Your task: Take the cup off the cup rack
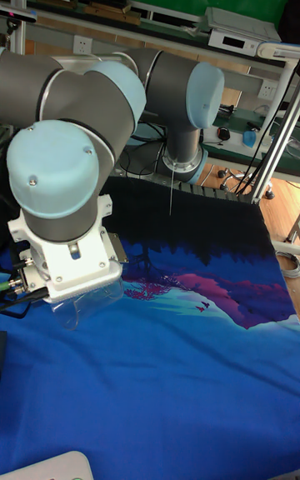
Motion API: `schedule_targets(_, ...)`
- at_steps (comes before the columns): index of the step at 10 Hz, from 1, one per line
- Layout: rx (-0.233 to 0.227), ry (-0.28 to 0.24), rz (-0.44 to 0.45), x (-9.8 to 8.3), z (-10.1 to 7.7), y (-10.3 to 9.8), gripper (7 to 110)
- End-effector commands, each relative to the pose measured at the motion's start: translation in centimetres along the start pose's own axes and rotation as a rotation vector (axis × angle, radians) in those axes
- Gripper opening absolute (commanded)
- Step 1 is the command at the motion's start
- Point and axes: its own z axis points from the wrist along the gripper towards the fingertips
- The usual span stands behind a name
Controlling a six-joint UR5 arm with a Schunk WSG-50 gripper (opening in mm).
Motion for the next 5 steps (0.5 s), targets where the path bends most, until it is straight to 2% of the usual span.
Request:
schedule_targets(1, -0.003, -0.030, 0.083, -0.6, 0.1, 0.0, 66)
schedule_targets(2, -0.088, -0.051, 0.017, -1.1, -0.1, 2.1, 66)
schedule_targets(3, -0.211, -0.047, -0.049, -0.8, -0.2, 3.8, 66)
schedule_targets(4, -0.201, -0.023, -0.062, 0.1, 0.4, 2.4, 66)
schedule_targets(5, -0.153, -0.001, -0.053, 0.7, 1.2, 0.6, 66)
